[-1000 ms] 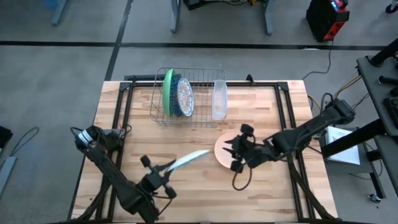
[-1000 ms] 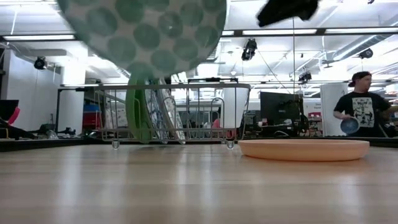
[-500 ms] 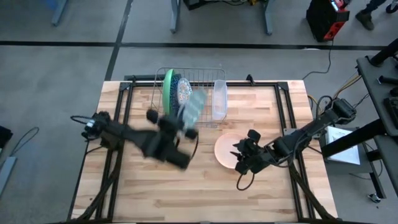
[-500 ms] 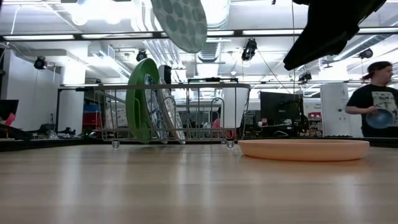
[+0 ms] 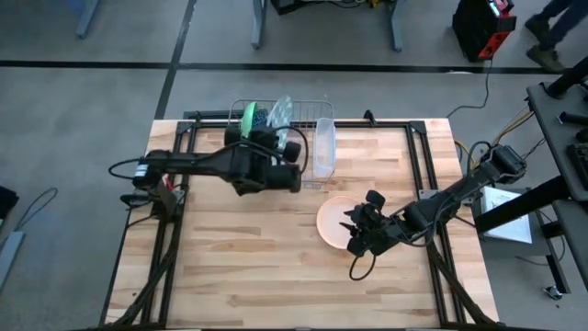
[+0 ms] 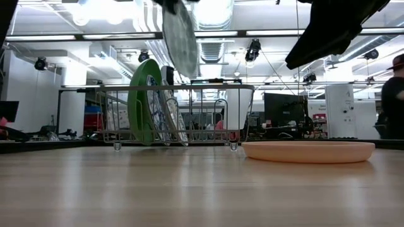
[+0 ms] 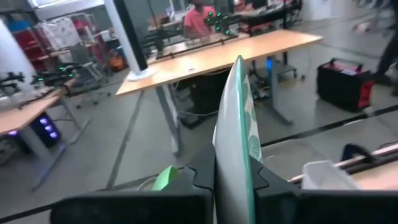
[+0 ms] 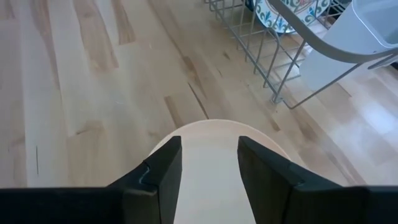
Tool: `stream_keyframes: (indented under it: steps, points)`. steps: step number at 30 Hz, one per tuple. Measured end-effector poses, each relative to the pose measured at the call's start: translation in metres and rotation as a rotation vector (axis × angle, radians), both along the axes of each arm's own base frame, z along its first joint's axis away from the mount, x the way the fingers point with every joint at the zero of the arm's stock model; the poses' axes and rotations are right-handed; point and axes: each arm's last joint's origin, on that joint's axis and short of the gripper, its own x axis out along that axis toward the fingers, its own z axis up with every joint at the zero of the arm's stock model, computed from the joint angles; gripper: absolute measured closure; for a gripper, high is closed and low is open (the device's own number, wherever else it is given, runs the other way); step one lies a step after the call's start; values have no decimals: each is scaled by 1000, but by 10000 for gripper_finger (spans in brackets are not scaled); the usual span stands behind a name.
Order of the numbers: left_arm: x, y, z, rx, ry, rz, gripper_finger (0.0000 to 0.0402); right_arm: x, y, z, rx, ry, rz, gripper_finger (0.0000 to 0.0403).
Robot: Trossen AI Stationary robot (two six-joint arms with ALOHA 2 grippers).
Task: Sort dishes
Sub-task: Put the green patterned plate into the dish rack
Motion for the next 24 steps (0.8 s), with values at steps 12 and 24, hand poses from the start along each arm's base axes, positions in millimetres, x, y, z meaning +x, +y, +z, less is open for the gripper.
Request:
stream_keyframes:
  steps: [12,24]
  points:
    - [17,30,-59,-35,40,64,394,0,0,0,-3,3,2,247]
    - [26,48,-91,-57,69,70,393,-1,0,-1,-11,11,6,251]
